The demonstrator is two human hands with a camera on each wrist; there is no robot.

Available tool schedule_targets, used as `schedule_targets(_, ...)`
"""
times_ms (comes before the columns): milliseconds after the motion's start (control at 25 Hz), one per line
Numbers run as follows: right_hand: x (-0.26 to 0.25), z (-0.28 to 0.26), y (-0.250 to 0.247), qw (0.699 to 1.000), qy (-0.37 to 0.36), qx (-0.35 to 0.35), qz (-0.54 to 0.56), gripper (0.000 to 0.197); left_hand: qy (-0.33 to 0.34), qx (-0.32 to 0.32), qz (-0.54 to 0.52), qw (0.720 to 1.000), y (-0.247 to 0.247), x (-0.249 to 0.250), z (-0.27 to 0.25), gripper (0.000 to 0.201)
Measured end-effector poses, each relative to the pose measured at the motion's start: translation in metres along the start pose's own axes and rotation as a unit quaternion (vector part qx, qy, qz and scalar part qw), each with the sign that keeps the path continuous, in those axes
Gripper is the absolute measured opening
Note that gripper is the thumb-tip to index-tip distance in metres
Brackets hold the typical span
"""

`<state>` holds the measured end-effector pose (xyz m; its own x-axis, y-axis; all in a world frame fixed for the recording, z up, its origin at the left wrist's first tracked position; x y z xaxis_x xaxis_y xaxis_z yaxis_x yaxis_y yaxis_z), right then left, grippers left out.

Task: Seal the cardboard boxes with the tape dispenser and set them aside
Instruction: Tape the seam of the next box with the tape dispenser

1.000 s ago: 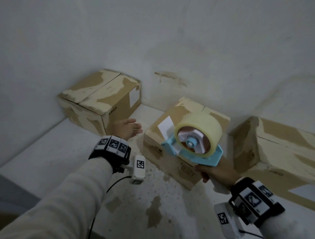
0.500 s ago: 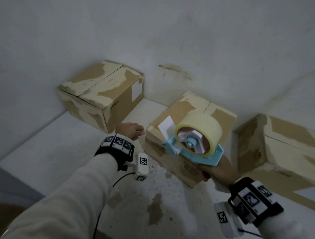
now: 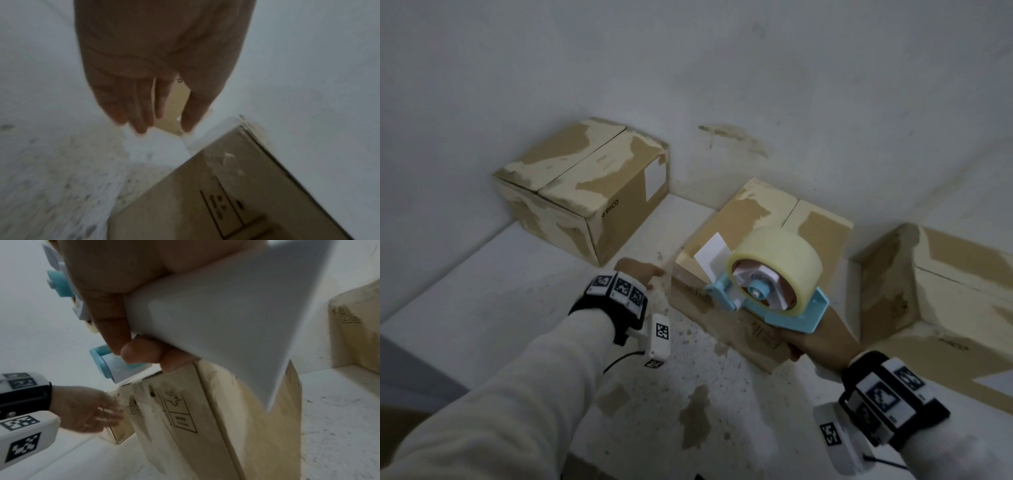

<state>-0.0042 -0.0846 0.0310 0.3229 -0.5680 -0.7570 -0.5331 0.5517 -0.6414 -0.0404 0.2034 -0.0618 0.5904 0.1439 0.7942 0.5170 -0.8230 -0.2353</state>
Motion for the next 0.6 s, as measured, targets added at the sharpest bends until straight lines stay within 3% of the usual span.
schedule_targets(80,0.000,0.002,-0.002,1.000,-0.015,0.010,0.002,0.019,0.173,0.083,0.096,0.977,-0.008,0.040,-0.014,0.042)
schedule_targets(160,-0.001,0.003,0.000,1.000,-0.024,0.011,-0.006,0.016,0.270,0.010,0.227,0.936,0.026,0.071,-0.034,0.048)
schedule_targets(240,-0.001,0.003,0.002,1.000,-0.022,0.005,0.002,0.014,0.242,-0.085,0.404,0.878,0.063,0.064,-0.047,0.064)
schedule_targets(280,-0.002,0.004,0.004,1.000,-0.025,0.004,0.001,0.014,0.224,-0.100,0.449,0.859,0.069,0.058,-0.046,0.070)
schedule_targets(400,-0.005,0.002,0.003,1.000,-0.023,-0.006,0.001,0.016,0.197,-0.073,0.459,0.863,0.066,0.052,-0.038,0.074)
schedule_targets(520,-0.007,0.001,0.002,1.000,-0.007,-0.028,0.012,0.023,0.199,-0.014,0.546,0.814,0.066,0.045,-0.031,0.075)
schedule_targets(600,-0.001,-0.003,-0.001,0.999,0.020,-0.038,0.022,0.024,0.188,-0.003,0.563,0.805,0.065,0.046,-0.031,0.080)
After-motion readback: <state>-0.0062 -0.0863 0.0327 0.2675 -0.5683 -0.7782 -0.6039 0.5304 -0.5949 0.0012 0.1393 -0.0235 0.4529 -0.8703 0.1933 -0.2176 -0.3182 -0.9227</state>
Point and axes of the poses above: each hand's wrist, its own z-axis towards the middle knuckle, its own y-axis out of the palm, x = y × z, the point moved 8 cm from there along z, towards the middle knuckle, and after that the axes turned 6 degrees about -z, right-handed, at the moved point
